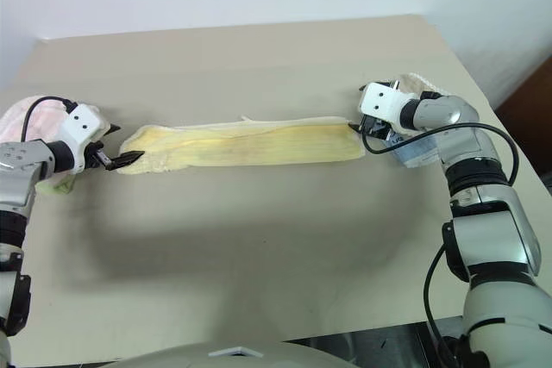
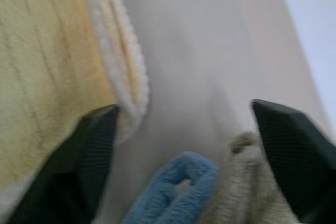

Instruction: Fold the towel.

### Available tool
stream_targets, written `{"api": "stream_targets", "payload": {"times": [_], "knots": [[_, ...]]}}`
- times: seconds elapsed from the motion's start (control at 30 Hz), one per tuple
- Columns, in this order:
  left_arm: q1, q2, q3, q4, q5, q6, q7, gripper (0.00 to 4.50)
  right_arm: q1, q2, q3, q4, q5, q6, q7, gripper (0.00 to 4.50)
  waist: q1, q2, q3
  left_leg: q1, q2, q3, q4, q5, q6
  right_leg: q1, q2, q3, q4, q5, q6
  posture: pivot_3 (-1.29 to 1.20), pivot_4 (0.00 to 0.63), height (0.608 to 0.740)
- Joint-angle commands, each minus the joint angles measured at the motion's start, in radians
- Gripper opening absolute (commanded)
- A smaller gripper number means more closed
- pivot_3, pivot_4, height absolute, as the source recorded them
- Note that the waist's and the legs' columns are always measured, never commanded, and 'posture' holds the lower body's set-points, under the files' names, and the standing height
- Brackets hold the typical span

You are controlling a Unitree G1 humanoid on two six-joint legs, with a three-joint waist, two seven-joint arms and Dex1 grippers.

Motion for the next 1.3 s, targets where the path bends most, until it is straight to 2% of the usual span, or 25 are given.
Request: {"api": "stream_targets", "payload": {"times": [0.03, 0.17, 0.37, 0.5, 0.77, 1.0, 1.13, 1.3], "knots": [[-0.029, 0.001, 0.060, -0.006, -0.029, -0.015, 0.037, 4.47, 0.004, -0.035, -0.062, -0.089, 0.021, 0.000, -0.064, 4.48, 0.001, 0.000, 0.000, 0.000, 0.000, 0.000, 0.000, 0.000, 0.000, 0.000, 0.000, 0.000, 0.000, 0.000, 0.000, 0.00, 0.150, 0.728], [-0.037, -0.018, 0.091, -0.018, -0.047, 0.001, 0.070, 4.47, 0.036, -0.050, -0.107, -0.184, 0.040, 0.041, -0.106, 4.48, 0.001, 0.000, 0.000, 0.000, 0.000, 0.000, 0.000, 0.000, 0.000, 0.000, 0.000, 0.000, 0.000, 0.000, 0.000, 0.00, 0.150, 0.728], [-0.026, -0.042, 0.080, -0.077, -0.059, 0.029, 0.058, 4.47, 0.139, -0.074, -0.135, -0.350, 0.077, 0.140, -0.056, 4.48, 0.004, 0.000, 0.000, 0.000, 0.000, 0.000, 0.001, 0.000, 0.000, 0.001, 0.000, 0.000, 0.000, 0.000, 0.000, 0.00, 0.150, 0.728], [-0.021, -0.065, 0.056, -0.112, -0.048, 0.039, 0.053, 4.47, 0.178, -0.069, -0.121, -0.370, 0.060, 0.150, -0.055, 4.48, 0.003, 0.000, 0.000, 0.000, 0.000, 0.000, 0.001, -0.001, 0.001, 0.001, 0.000, 0.000, 0.000, 0.000, 0.000, 0.00, 0.150, 0.728], [-0.030, -0.084, 0.047, -0.136, -0.037, 0.044, 0.063, 4.47, 0.150, -0.035, -0.099, -0.300, 0.013, 0.127, -0.114, 4.48, 0.000, 0.000, 0.000, 0.002, 0.000, 0.000, 0.001, -0.001, 0.002, 0.002, 0.000, 0.000, 0.002, 0.000, 0.000, 0.00, 0.150, 0.728], [-0.010, -0.102, 0.042, -0.172, -0.040, 0.052, 0.069, 4.47, 0.026, 0.051, -0.003, -0.057, -0.117, 0.071, -0.245, 4.48, -0.002, 0.000, 0.000, 0.005, 0.000, 0.000, 0.001, -0.002, 0.003, 0.003, 0.000, 0.001, 0.004, 0.000, 0.000, 0.00, 0.150, 0.728], [-0.002, -0.104, 0.046, -0.190, -0.039, 0.059, 0.073, 4.47, 0.003, 0.063, 0.007, -0.007, -0.110, 0.042, -0.238, 4.48, 0.000, 0.000, 0.000, 0.006, 0.000, 0.000, 0.001, 0.000, 0.001, 0.004, 0.000, 0.001, 0.004, 0.000, 0.000, 0.00, 0.150, 0.728], [0.025, -0.098, 0.055, -0.222, -0.045, 0.070, 0.074, 4.47, 0.034, 0.026, -0.007, -0.044, -0.076, 0.021, -0.182, 4.48, -0.001, 0.000, 0.000, 0.006, 0.000, 0.000, 0.001, 0.000, 0.000, 0.004, 0.000, 0.001, 0.004, 0.000, 0.000, 0.00, 0.150, 0.728]]}}
